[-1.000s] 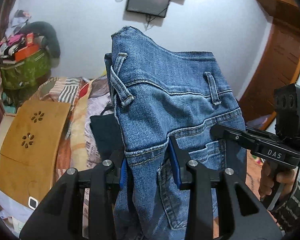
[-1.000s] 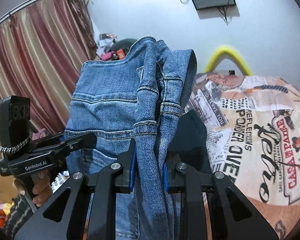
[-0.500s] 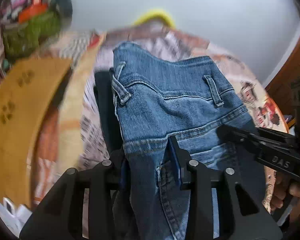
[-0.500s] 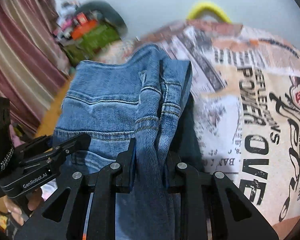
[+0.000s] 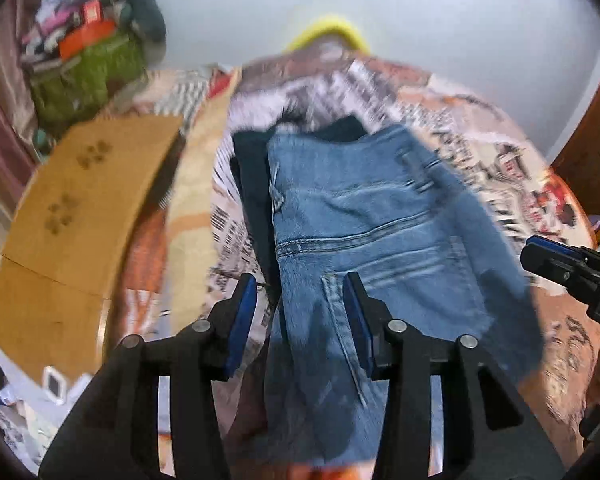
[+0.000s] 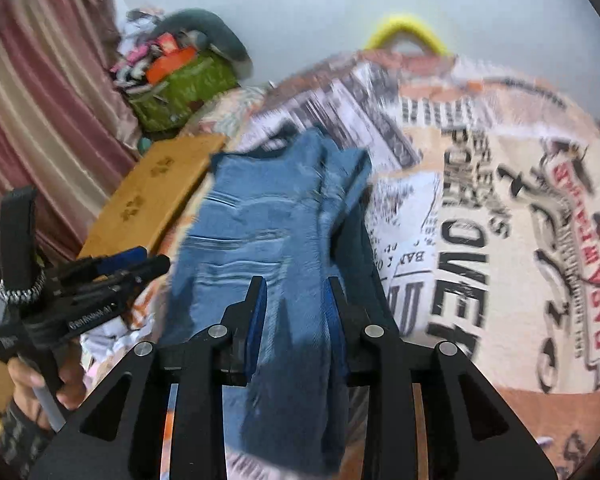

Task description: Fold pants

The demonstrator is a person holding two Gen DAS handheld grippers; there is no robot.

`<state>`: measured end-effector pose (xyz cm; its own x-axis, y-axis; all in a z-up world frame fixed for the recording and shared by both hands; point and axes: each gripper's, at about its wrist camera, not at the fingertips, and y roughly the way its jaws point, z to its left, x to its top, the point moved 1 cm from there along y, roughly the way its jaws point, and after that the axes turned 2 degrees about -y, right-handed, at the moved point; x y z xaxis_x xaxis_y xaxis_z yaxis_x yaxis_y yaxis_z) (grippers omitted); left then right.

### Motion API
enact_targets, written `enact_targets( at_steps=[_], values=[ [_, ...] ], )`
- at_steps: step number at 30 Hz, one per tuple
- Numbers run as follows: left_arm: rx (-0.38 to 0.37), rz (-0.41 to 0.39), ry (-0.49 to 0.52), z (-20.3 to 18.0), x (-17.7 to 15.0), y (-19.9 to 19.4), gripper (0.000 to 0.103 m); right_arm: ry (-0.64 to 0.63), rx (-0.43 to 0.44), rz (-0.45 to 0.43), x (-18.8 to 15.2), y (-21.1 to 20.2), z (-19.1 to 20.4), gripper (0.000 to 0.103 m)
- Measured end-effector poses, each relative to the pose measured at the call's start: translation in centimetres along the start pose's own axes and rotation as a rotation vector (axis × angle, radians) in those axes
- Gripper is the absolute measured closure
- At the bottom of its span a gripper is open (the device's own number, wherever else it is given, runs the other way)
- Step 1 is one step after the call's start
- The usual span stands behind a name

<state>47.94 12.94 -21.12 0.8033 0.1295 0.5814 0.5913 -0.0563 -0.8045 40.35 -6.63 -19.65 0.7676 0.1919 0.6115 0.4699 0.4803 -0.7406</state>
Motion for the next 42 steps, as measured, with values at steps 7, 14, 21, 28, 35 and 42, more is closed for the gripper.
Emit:
enact_targets(
  at_steps=[7,14,21,28,35,42],
  values=[
    [-0.026,-0.191,0.008,-1.2,-0.6,-13.6,0.06,-0.067,0.045,-0.228,-1.2,-12.2,4.3,0.076],
    [-0.048,-0.433,0.066,-4.5,-4.7,-27.7,0.06,-0.173,0.067,-0.465,-4.2,-24.0,9.7,0.076],
    [0.007,-0.666,0.159,-8.3,-12.3,-38.2,0.055,-0.251,0.057,-0.634,-9.7,-31.6,13.9,0.077],
    [0.018,-0.758,0.133,-9.2,-18.9,-43.1,0.035,-0.268,-0.046,-0.703,-14.5,-34.1,15.9,0.052],
    [0.012,-0.78,0.08,-8.7,-21.2,-44.3,0.006,-0.215,-0.099,-0.73,-16.3,-35.1,15.9,0.006],
    [0.021,-0.783,0.081,-9.0,-22.0,-44.7,0.0,-0.206,-0.124,-0.734,-16.8,-35.6,15.9,0.0]
  ],
)
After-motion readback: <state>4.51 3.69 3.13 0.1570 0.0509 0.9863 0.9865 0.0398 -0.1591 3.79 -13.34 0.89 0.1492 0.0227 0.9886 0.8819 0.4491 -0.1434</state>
